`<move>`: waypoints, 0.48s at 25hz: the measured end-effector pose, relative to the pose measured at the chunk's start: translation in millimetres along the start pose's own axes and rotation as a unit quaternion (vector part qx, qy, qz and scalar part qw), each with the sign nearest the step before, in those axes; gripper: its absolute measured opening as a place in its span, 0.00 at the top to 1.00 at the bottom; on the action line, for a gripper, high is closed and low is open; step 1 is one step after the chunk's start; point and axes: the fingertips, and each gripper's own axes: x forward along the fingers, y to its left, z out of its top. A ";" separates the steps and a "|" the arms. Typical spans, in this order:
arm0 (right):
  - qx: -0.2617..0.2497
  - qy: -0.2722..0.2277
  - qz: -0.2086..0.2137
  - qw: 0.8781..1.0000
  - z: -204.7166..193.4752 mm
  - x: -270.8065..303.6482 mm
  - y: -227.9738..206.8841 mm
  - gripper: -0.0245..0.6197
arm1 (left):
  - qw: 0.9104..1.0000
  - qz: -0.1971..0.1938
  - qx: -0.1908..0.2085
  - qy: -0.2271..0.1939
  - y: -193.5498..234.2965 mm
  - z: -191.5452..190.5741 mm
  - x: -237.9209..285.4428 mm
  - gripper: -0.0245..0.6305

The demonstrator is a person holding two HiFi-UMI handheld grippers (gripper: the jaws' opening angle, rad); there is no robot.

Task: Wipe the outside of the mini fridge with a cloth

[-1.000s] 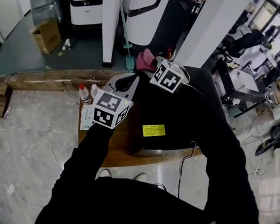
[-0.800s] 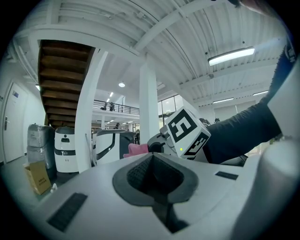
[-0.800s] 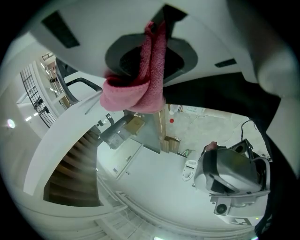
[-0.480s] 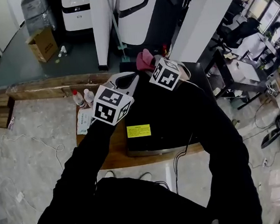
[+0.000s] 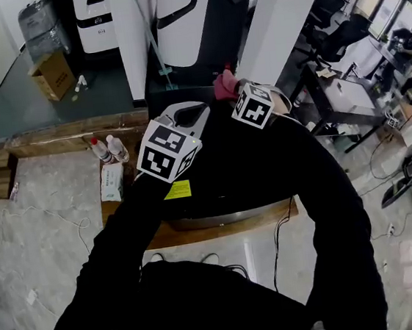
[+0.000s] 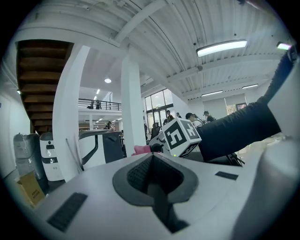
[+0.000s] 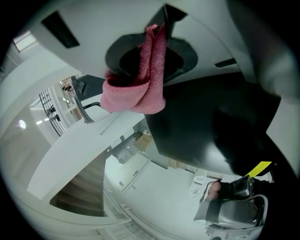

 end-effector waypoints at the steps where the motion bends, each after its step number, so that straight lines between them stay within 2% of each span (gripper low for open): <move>1: 0.003 0.003 -0.003 1.000 -11.6 -3.3 -3.5 0.88 | 1.000 0.000 0.001 0.000 -6.0 3.2 3.5 0.95; 12: 0.050 0.038 -0.028 0.998 -108.3 -33.0 -28.7 0.88 | 1.000 0.013 0.001 0.000 -49.0 13.5 15.5 0.95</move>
